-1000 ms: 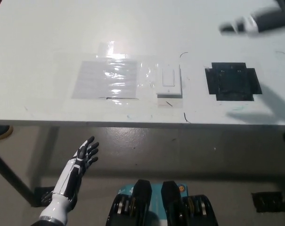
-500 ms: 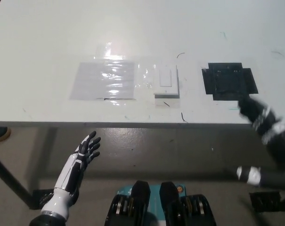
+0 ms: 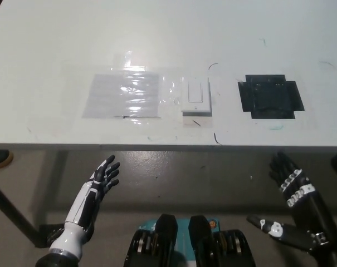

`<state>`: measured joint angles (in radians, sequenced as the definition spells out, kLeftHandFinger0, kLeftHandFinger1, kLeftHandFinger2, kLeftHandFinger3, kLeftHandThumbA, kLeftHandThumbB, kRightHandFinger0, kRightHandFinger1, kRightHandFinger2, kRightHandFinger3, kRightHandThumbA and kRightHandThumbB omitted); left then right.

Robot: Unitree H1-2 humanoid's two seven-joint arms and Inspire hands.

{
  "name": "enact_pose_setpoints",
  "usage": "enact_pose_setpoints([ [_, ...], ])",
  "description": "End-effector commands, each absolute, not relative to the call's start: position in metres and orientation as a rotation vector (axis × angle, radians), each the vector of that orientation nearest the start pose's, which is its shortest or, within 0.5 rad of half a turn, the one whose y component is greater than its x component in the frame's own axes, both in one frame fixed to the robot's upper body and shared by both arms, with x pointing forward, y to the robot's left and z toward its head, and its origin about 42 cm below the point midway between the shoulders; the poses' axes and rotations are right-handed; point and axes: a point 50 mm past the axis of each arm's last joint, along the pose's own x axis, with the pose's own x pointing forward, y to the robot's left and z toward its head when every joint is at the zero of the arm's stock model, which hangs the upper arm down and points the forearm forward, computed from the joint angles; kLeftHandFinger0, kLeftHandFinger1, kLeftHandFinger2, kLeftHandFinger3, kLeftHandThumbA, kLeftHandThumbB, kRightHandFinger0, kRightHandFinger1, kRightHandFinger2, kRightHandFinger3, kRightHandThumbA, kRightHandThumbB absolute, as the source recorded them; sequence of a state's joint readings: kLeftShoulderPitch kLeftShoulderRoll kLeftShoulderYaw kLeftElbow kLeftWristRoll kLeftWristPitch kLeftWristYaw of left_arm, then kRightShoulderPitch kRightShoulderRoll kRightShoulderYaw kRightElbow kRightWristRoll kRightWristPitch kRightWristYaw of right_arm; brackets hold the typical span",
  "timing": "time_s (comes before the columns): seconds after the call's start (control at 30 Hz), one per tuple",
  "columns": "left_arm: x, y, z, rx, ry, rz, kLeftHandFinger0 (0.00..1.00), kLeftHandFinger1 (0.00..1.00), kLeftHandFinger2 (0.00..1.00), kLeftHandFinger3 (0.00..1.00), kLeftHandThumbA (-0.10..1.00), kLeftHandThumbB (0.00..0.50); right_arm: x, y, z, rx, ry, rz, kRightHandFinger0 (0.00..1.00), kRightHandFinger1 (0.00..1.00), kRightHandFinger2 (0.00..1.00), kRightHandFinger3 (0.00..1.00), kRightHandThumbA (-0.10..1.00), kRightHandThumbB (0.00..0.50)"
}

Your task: A white switch is kept at the centre of the table close to the robot and the robot uses its right hand to press it to turn it on

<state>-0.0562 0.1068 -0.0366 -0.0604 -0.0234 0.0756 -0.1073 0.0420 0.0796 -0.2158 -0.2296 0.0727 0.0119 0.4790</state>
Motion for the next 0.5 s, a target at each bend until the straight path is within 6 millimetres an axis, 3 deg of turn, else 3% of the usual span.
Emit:
enact_pose_setpoints([
  [0.0,0.309,0.223,0.141,0.080,-0.121,-0.190,1.00,1.00,1.00,1.00,1.00,0.016,0.262,-0.227,0.120,-0.003,-0.374,0.026,1.00,1.00,1.00,1.00,1.00,0.064],
  [0.07,0.309,0.223,0.141,0.077,-0.122,-0.187,1.00,1.00,1.00,1.00,1.00,0.027,0.263,-0.230,0.113,-0.002,-0.357,0.018,1.00,1.00,1.00,1.00,1.00,0.070],
  [0.17,0.307,0.223,0.139,0.069,-0.117,-0.192,1.00,1.00,1.00,1.00,1.00,0.005,0.266,-0.232,0.103,0.024,-0.320,-0.002,1.00,1.00,1.00,1.00,1.00,0.044],
  [0.47,0.304,0.225,0.136,0.076,-0.104,-0.186,1.00,1.00,1.00,1.00,1.00,0.036,0.266,-0.232,0.097,0.017,-0.307,0.015,1.00,1.00,1.00,1.00,1.00,0.018],
])
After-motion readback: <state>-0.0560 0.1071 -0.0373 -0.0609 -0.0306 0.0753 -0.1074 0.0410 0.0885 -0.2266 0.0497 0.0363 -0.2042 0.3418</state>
